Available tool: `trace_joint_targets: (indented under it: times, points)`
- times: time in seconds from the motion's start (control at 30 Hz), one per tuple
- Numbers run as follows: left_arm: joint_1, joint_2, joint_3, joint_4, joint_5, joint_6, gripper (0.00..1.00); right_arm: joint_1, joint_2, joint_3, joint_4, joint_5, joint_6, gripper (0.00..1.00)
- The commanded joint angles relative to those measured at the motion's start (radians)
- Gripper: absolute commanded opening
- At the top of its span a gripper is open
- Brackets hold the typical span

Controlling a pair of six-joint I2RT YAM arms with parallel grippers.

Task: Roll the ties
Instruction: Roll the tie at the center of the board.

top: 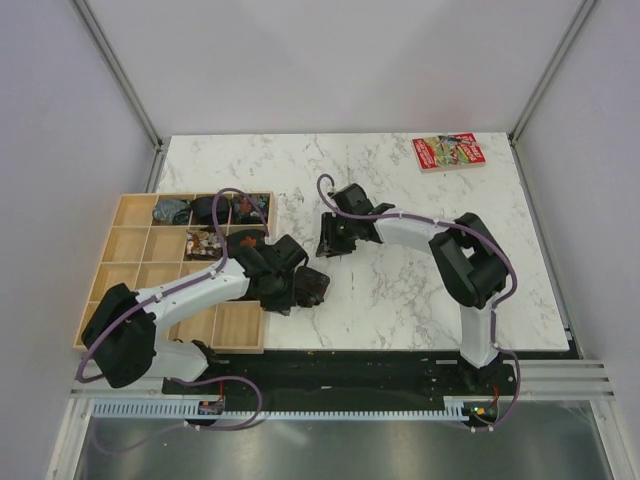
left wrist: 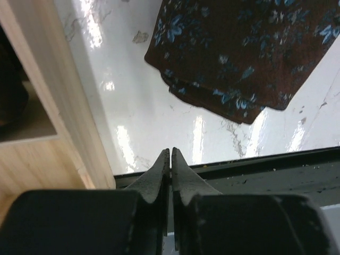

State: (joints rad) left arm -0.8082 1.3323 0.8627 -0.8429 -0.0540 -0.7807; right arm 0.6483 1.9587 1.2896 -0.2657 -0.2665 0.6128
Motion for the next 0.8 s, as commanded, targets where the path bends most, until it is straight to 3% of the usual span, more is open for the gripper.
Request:
trace_joint_targets:
  times: [0.0,0.07,0.43,0.77]
  points:
    - [0.001,0.047,-0.043,0.172,0.003,-0.035,0.07,0.037,0.072,0.079,-0.009,-0.023,-0.001,0.41]
    - [0.001,0.079,-0.062,0.205,0.0,-0.041,0.02,0.045,0.089,0.088,-0.009,-0.026,0.002,0.41]
    - [0.003,0.189,-0.119,0.37,-0.064,-0.087,0.02,0.096,0.077,-0.033,0.062,-0.045,0.064,0.4]
    - [0.003,0.168,-0.177,0.494,-0.179,-0.232,0.02,0.128,0.008,-0.22,0.259,-0.109,0.287,0.44]
